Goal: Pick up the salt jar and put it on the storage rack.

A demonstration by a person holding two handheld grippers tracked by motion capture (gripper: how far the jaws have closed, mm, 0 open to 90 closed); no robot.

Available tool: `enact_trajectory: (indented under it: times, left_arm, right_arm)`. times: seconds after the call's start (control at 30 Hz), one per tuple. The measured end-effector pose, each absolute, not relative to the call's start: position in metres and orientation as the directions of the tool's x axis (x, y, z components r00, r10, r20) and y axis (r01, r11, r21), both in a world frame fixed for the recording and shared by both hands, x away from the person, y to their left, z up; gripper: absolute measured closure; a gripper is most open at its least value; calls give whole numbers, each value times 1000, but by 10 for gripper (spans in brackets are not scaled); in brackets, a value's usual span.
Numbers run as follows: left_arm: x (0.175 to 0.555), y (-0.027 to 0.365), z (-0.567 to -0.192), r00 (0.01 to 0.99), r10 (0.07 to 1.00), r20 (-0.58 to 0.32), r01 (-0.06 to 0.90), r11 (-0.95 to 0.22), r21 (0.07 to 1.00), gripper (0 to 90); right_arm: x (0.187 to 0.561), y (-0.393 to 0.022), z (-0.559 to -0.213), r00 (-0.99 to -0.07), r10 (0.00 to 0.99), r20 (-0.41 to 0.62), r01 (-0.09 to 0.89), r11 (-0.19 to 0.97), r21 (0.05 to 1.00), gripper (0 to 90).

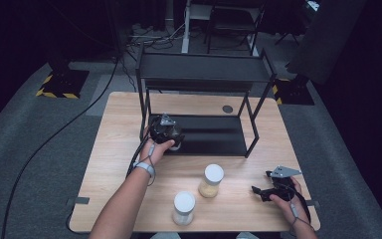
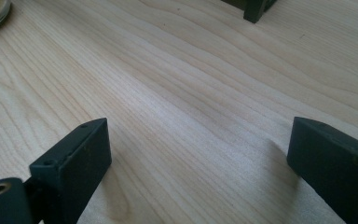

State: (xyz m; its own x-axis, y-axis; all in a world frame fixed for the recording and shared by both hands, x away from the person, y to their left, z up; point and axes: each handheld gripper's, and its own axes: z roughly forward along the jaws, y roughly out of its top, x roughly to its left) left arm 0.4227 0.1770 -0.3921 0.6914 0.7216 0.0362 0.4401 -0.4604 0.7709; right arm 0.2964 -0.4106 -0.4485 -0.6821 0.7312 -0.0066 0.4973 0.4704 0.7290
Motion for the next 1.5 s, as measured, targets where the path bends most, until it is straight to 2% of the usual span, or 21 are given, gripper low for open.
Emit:
enact_trajectory:
  times: [0.07,0.17,0.37,0.7,1.17,1.5]
  left_arm:
    - [419,174,-386,684,727,53,433,-464,773,152]
    - [412,179,-379,681,731,49,418,-443,793,112]
    - [388,182,-360,659,747,93,381,-438,815,112]
    - [348,206,-331,679,726,115,338,-447,828,110]
    - [292,247,-326,689,716,115,284,-412,866,105]
    - [267,276,-331,690,715,112,304,-426,852,100]
  right_arm:
    - [296,-411,-449,-683,730,-7,496,471,729,62]
    - [296,-411,-449,-686,728,-7,494,473,729,62]
    - [296,-411,-449,-685,728,-7,495,472,730,62]
    - [296,-411,-449,-685,729,-7,495,472,730,62]
    - [296,-411,-449,-686,728,-8,494,473,730,63]
    - [296,-411,-449,-686,727,-8,493,473,730,63]
